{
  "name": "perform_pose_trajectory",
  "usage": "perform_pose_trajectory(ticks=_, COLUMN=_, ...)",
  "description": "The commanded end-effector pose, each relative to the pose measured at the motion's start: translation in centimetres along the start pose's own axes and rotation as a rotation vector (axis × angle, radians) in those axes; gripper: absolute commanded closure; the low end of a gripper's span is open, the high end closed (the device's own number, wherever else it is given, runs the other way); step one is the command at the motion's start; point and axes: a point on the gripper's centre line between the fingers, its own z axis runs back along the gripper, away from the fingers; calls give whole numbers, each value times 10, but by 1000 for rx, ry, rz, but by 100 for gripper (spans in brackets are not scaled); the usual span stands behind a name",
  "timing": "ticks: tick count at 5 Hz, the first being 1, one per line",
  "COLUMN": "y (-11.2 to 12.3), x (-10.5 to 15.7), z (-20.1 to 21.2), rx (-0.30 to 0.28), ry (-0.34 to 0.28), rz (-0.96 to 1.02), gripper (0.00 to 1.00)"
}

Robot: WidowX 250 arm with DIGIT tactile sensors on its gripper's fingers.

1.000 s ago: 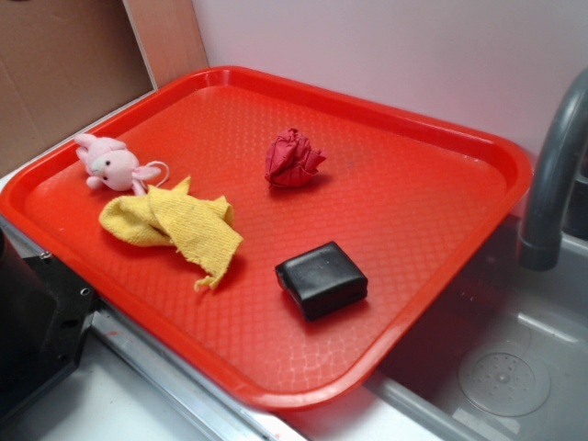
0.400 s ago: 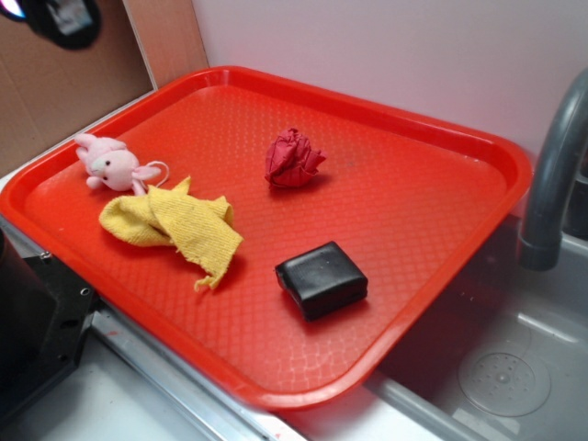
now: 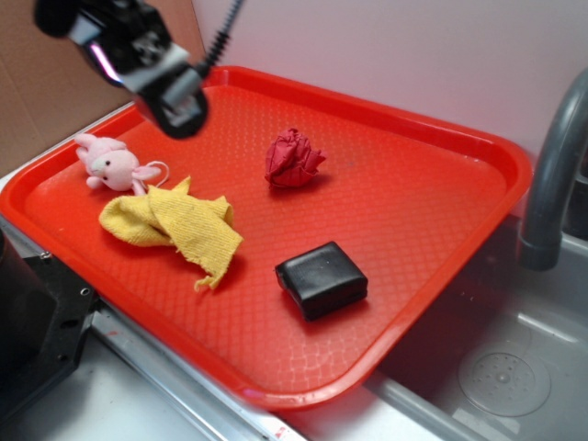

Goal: Grab the black box.

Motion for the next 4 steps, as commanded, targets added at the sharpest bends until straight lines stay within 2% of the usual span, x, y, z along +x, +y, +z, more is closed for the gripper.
perform_pose_trajectory(ticks=1, y=-16, x=32, z=-51, rx=2, ry=18, rz=-30, gripper=0)
perform_pose_trajectory(ticks=2, y=-18, x=42, z=-82, rx=-63, ry=30, rz=-85, gripper=0)
perform_pose_trajectory(ticks=4, y=-29, x=43, z=-120, rx=-117, ry=74, rz=-178, gripper=0)
